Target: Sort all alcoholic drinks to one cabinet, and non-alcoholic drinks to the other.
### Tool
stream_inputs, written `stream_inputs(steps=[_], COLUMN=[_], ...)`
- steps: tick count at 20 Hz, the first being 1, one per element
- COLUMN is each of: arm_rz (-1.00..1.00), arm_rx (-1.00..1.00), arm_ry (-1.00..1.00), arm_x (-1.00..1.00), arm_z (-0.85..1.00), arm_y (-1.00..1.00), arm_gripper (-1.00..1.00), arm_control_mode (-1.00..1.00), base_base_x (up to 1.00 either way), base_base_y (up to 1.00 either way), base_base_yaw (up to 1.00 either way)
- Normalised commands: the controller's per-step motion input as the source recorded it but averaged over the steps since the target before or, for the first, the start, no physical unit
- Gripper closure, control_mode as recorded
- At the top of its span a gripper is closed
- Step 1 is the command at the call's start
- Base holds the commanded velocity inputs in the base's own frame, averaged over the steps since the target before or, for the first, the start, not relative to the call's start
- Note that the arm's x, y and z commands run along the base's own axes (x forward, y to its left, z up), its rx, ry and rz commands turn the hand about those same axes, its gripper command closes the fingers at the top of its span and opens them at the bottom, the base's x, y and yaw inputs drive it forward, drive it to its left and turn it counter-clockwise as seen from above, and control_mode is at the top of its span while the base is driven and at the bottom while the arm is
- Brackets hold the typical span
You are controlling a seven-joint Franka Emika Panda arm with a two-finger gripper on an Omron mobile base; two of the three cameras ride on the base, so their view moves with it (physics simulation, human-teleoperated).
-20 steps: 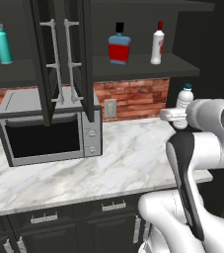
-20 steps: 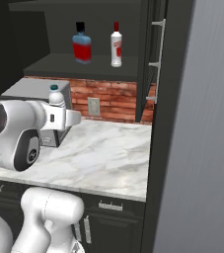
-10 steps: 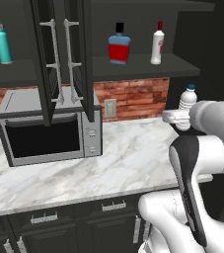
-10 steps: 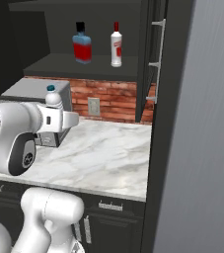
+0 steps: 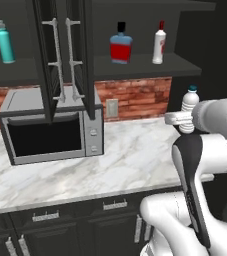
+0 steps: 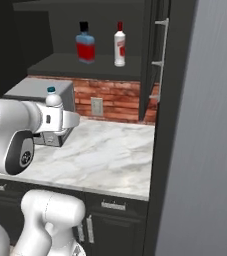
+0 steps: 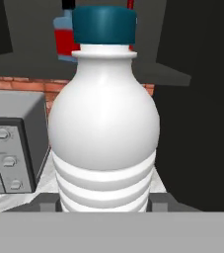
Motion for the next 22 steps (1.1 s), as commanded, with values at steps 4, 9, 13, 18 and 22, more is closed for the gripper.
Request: stream_inputs(steps=[4, 9, 13, 18, 22], arm_rz=[0.0, 0.0, 0.0, 0.0, 0.0], arm_rx=[0.0, 0.0, 0.0, 0.0, 0.0], arm_ry=[0.0, 0.0, 0.0, 0.0, 0.0], arm_x=[0.0, 0.0, 0.0, 0.0, 0.0], arm_z=[0.0, 0.0, 0.0, 0.0, 0.0], arm_y=[0.0, 0.0, 0.0, 0.0, 0.0], arm_gripper=[1.0, 1.0, 1.0, 1.0, 1.0], arm_control_mode=[1.0, 1.0, 1.0, 1.0, 1.0], base_base_x=[-0.55, -0.64, -0.61, -0.48, -0.33], base_base_y=[0.04, 0.07, 0.27, 0.49, 0.59], base_base_yaw=[0.05, 0.05, 0.02, 0.01, 0.02])
